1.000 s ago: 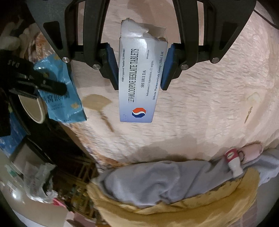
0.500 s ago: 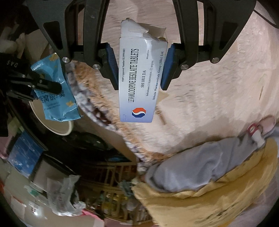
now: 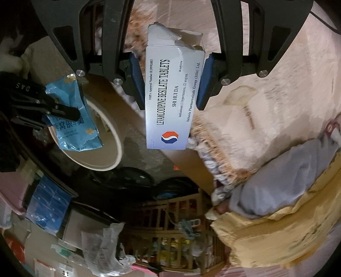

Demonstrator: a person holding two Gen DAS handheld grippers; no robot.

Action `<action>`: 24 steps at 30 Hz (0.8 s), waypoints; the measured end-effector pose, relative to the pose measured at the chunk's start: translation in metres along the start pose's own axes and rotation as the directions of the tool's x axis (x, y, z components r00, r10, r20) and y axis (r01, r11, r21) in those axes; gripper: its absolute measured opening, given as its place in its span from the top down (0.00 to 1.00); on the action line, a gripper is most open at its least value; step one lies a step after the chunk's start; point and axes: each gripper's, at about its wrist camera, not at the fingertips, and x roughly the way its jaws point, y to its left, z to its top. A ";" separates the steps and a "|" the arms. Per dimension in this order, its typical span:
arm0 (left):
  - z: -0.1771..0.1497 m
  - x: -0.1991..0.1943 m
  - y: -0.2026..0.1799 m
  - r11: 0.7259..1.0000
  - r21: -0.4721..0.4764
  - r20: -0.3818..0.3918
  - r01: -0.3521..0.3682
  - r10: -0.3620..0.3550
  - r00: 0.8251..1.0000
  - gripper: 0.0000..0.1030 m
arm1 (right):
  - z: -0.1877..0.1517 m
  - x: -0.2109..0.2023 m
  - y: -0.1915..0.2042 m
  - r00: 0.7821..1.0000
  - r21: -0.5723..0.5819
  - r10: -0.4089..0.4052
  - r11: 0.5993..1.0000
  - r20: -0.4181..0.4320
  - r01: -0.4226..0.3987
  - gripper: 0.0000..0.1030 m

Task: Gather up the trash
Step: 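Carry the medicine box and blue packet over the white bucket, then open both grippers to drop the medicine box and blue packet into the bucket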

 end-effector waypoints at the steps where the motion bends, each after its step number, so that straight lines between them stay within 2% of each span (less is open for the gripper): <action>1: 0.002 0.002 -0.004 1.000 0.004 -0.001 0.005 -0.005 1.000 0.56 | 0.000 -0.001 -0.005 1.000 0.008 -0.006 1.000 0.002 0.006 0.69; 16: 0.040 0.046 -0.082 0.991 0.077 -0.031 0.112 -0.110 0.993 0.56 | -0.008 -0.006 -0.093 0.990 0.167 -0.143 0.976 0.006 0.140 0.69; 24: 0.053 0.074 -0.102 0.984 0.038 -0.063 0.173 -0.170 0.983 0.56 | -0.008 -0.006 -0.115 0.983 0.206 -0.184 0.962 0.009 0.179 0.69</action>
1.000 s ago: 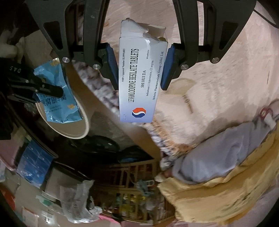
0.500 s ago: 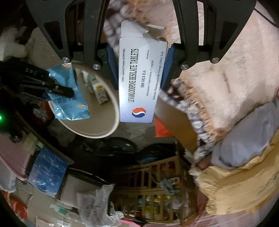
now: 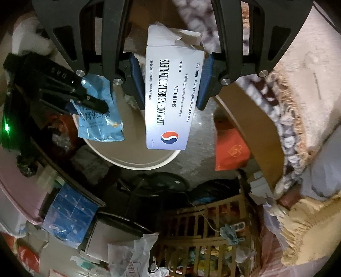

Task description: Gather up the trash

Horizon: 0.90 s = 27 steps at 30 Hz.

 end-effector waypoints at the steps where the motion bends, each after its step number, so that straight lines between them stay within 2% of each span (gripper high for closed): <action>1: 0.002 0.004 -0.001 1.000 -0.008 -0.004 0.014 -0.014 1.000 0.56 | 0.001 0.000 -0.002 1.000 0.001 -0.014 1.000 0.004 0.014 0.69; 7: 0.009 0.011 -0.009 0.996 -0.027 0.025 0.079 -0.079 0.997 0.54 | 0.002 -0.001 -0.010 0.996 0.031 -0.084 0.996 0.038 0.083 0.55; 9: 0.010 0.009 -0.010 0.996 -0.030 0.029 0.089 -0.088 0.996 0.48 | 0.002 -0.003 -0.011 0.995 0.037 -0.092 0.995 0.045 0.091 0.47; 11: 0.008 0.006 -0.009 0.996 -0.028 0.037 0.085 -0.084 0.996 0.41 | 0.002 -0.006 -0.012 0.995 0.045 -0.089 0.995 0.051 0.087 0.46; 18: -0.003 -0.016 -0.003 1.000 -0.007 0.079 -0.017 0.017 0.997 0.40 | -0.003 -0.026 0.001 0.994 0.038 -0.058 0.998 0.087 0.055 0.46; 24: -0.021 -0.043 0.002 0.998 0.000 0.141 -0.070 0.069 0.988 0.40 | -0.012 -0.054 0.030 0.981 -0.014 -0.083 0.996 0.174 0.086 0.45; 25: -0.024 -0.048 0.002 0.997 -0.001 0.152 -0.076 0.075 0.985 0.40 | -0.013 -0.058 0.035 0.978 -0.025 -0.089 0.995 0.190 0.096 0.44; 27: -0.027 -0.056 0.004 0.996 -0.004 0.170 -0.092 0.091 0.981 0.40 | -0.015 -0.064 0.043 0.971 -0.038 -0.100 0.993 0.215 0.111 0.35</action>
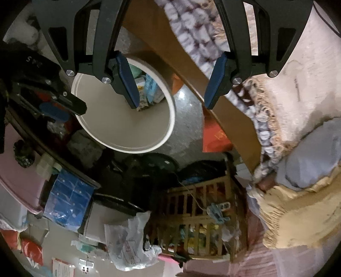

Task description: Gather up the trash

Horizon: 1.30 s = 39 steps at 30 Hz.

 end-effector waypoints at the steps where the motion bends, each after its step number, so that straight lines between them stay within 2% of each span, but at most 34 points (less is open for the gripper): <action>1: -0.001 -0.005 0.001 1.000 -0.002 0.010 -0.009 0.009 1.000 0.40 | 0.000 -0.004 0.003 1.000 -0.004 -0.006 1.000 0.012 0.006 0.33; 6: -0.004 -0.022 0.008 1.000 -0.024 0.043 -0.002 0.003 0.999 0.40 | -0.004 -0.020 0.016 0.998 -0.005 -0.007 1.000 0.062 0.007 0.32; 15: -0.008 -0.049 0.010 0.998 -0.004 0.141 -0.065 0.065 0.988 0.40 | -0.003 -0.030 0.025 0.992 -0.025 -0.033 0.999 0.118 0.036 0.32; 20: -0.010 -0.052 0.013 0.997 -0.021 0.161 -0.070 0.072 0.984 0.40 | -0.002 -0.033 0.027 0.988 -0.031 -0.046 0.998 0.147 0.051 0.30; 39: -0.018 -0.054 0.008 0.995 -0.010 0.203 -0.102 0.102 0.974 0.40 | 0.002 -0.035 0.035 0.983 -0.068 -0.058 0.995 0.172 0.071 0.27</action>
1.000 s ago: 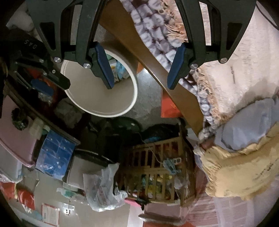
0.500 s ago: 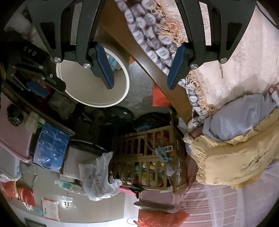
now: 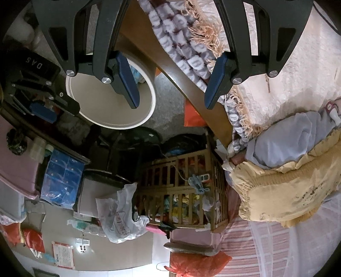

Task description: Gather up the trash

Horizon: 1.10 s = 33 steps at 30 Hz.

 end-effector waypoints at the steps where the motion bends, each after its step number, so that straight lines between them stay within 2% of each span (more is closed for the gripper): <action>1: 0.000 -0.001 0.000 1.000 0.000 0.003 0.000 0.000 1.000 0.40 | 0.000 0.000 0.000 1.000 -0.001 0.000 1.000 0.000 0.000 0.27; 12: 0.000 -0.003 -0.002 1.000 0.014 0.046 -0.006 0.006 0.999 0.40 | 0.001 0.000 0.001 1.000 -0.013 -0.009 1.000 0.010 0.009 0.27; 33: -0.001 -0.002 -0.002 1.000 0.004 0.043 0.000 -0.001 0.999 0.40 | 0.002 -0.002 -0.006 0.999 -0.021 -0.020 1.000 0.027 0.021 0.25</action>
